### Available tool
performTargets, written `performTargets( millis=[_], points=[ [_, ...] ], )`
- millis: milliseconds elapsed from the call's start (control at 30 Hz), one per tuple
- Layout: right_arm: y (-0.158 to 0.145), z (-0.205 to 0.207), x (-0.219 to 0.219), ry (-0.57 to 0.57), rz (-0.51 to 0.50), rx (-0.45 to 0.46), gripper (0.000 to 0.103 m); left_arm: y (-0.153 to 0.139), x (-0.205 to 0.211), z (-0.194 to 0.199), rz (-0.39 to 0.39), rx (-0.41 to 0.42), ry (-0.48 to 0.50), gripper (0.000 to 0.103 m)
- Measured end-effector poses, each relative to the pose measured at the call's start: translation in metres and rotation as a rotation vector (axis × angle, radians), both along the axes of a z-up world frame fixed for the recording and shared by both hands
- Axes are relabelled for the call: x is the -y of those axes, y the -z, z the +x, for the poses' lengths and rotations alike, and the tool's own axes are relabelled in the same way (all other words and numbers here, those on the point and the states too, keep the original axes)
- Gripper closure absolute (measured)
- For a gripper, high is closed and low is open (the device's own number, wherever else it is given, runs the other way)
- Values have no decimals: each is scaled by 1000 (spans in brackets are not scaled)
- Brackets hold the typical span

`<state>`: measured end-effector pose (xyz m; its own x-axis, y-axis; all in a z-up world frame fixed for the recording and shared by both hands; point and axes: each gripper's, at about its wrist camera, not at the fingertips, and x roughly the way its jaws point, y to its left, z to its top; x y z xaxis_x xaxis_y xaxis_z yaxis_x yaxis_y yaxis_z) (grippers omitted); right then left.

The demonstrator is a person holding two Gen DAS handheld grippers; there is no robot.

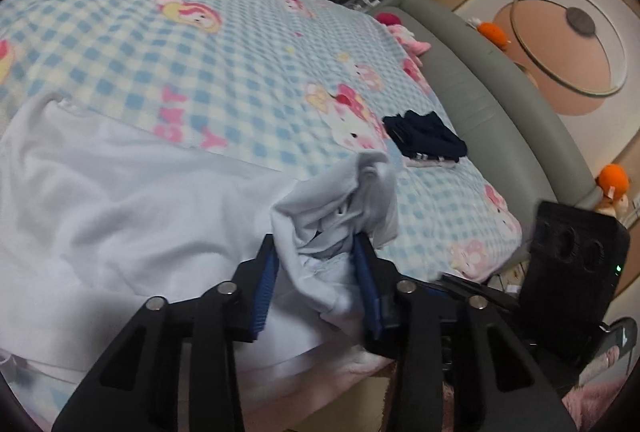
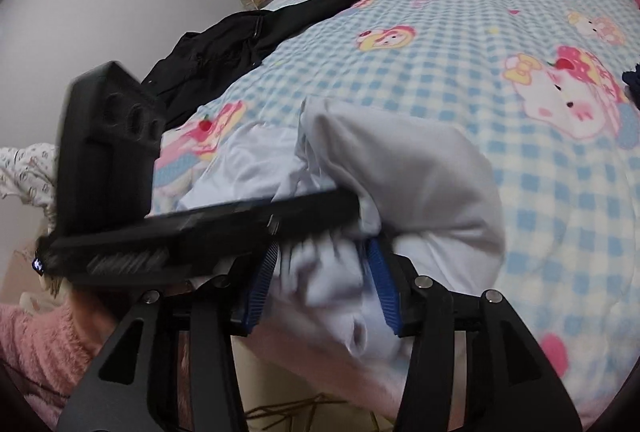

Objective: Fold clothes

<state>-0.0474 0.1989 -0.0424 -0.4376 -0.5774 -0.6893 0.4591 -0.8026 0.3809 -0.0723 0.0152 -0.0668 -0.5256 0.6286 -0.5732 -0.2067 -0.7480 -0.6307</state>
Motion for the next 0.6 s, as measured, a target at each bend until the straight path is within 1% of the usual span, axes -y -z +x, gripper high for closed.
performTargets(
  millis=[33, 100, 167, 233, 300, 333, 400, 467, 500, 533, 567, 600],
  points=[
    [-3, 6, -8, 7, -18, -8, 55, 1, 3, 0, -9, 1, -9, 66],
    [-10, 15, -31, 49, -72, -28, 54, 4, 13, 1, 19, 7, -12, 66],
    [-10, 14, -55, 156, -99, -35, 48, 8, 19, 2, 75, 11, -4, 66],
    [4, 1, -69, 255, -76, 30, 46, 9, 20, 3, 132, 18, 24, 65],
    [22, -11, -77, 321, -51, 105, 46, 11, 22, 4, 186, 23, 51, 54],
    [28, -14, -76, 320, -51, 123, 46, 10, 21, 5, 202, 18, 60, 47],
    [35, -13, -70, 311, -47, 127, 46, 9, 19, 7, 233, 8, 79, 34],
    [33, -12, -62, 294, -29, 110, 46, 7, 17, 9, 255, 0, 95, 31],
    [31, -12, -58, 286, -20, 101, 47, 7, 12, 8, 224, -2, 92, 32],
    [30, -11, -54, 278, -11, 93, 47, 6, 7, 7, 183, -3, 85, 36],
    [29, -11, -52, 271, -11, 90, 47, 6, 2, 6, 110, -4, 68, 52],
    [28, -11, -51, 268, -22, 95, 47, 7, -3, 5, 42, -2, 51, 63]
  ],
)
